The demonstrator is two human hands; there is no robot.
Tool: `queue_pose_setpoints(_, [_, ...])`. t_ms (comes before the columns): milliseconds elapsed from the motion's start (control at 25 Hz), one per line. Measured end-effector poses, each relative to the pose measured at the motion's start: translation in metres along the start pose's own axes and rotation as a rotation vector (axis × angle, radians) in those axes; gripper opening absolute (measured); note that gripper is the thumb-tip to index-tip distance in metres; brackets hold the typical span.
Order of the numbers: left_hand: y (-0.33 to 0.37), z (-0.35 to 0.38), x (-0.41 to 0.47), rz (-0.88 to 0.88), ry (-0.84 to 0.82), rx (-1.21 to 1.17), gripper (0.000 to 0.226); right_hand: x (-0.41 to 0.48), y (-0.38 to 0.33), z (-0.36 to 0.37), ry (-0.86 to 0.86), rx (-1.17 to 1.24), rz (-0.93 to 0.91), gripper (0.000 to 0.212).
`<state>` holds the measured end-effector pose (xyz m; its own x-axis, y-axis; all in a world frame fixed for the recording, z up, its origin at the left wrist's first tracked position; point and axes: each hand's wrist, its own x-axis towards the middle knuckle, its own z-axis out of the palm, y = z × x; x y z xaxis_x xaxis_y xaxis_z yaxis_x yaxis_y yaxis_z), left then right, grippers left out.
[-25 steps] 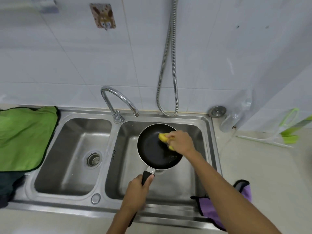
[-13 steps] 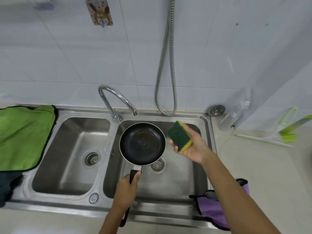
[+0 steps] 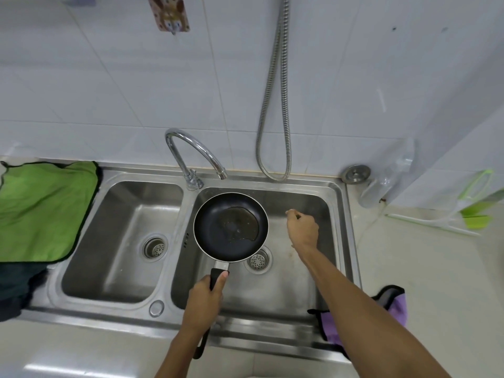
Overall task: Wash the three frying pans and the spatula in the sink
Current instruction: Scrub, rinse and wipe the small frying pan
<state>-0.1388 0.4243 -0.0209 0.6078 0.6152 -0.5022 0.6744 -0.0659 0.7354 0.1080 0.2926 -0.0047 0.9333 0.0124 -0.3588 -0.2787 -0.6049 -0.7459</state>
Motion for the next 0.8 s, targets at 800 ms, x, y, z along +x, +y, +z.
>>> queue_pose_setpoints(800, [0.03, 0.037, -0.02, 0.004, -0.157, -0.178, 0.041, 0.07, 0.116, -0.11, 0.382, -0.628, -0.306, 0.048])
